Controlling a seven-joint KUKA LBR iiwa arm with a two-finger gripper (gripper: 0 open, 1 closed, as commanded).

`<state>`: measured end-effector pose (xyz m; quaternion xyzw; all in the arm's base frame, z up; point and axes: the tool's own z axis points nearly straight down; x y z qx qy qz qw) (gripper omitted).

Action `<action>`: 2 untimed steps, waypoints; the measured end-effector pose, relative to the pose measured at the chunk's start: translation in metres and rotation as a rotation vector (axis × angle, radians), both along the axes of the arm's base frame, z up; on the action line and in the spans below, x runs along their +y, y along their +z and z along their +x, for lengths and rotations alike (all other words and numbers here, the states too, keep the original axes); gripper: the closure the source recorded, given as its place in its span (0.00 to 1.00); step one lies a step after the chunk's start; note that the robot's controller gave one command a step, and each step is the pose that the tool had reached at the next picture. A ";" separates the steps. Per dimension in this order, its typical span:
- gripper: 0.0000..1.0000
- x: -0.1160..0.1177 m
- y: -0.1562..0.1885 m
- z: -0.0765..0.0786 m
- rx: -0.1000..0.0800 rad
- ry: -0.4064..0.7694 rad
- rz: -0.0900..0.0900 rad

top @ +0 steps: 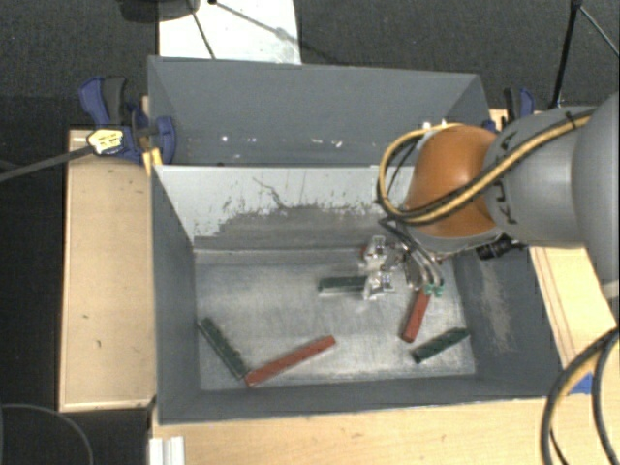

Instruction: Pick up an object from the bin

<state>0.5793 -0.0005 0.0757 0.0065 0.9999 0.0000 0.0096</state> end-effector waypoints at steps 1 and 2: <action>1.00 0.000 0.000 0.000 0.000 0.000 0.000; 1.00 0.025 0.158 -0.020 0.014 -0.050 0.002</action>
Offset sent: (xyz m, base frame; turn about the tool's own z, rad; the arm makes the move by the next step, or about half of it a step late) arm -0.0211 0.0245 0.1565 0.0515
